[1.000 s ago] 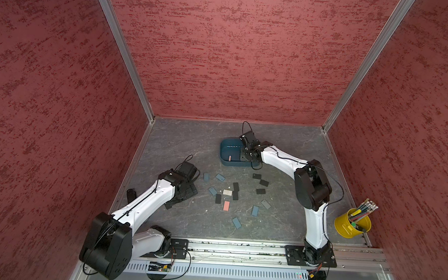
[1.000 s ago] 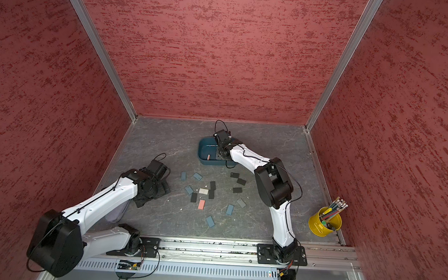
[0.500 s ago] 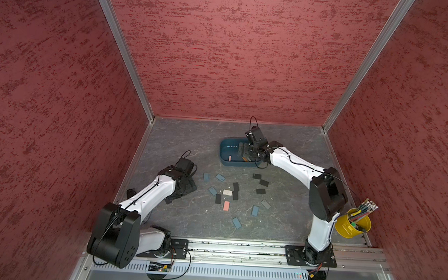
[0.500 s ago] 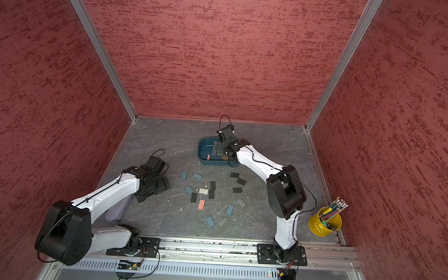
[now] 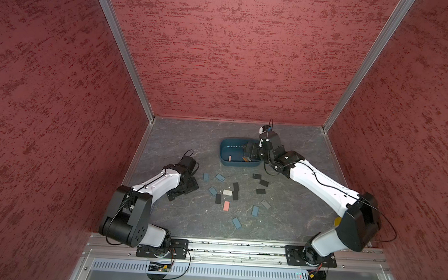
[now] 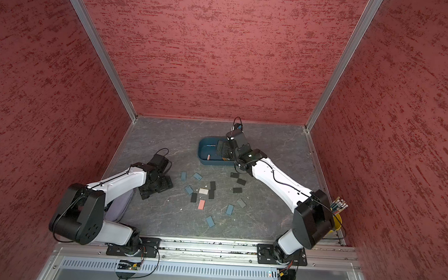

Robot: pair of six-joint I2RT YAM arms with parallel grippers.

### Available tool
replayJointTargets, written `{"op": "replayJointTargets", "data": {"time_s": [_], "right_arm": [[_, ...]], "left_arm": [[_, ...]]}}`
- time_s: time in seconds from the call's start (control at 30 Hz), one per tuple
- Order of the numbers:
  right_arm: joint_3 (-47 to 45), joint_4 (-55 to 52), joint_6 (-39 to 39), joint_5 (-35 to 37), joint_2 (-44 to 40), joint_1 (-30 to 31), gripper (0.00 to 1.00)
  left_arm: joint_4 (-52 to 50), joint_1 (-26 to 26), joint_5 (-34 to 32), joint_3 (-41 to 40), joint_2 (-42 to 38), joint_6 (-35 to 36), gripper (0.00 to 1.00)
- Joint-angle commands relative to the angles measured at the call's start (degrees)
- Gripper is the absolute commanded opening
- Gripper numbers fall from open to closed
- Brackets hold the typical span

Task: Put the eraser in the storage box
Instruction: Pick up the eraser from the center of the board.

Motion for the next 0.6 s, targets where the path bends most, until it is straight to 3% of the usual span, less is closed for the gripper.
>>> {"op": "replayJointTargets", "data": {"time_s": [0.0,0.57], "right_arm": [[-2.26,4.23,1.11,-1.37,-4.47,0.53,0.99],[-7.75,6.65,3.21,-1.33,-8.42,4.22,0.99]], "left_arm": [[0.83,0.32,-0.02,1.86,1.37,1.04,0.94],[-0.18,1.29,-2.74,3.3,4.59,-0.15,0.85]]}}
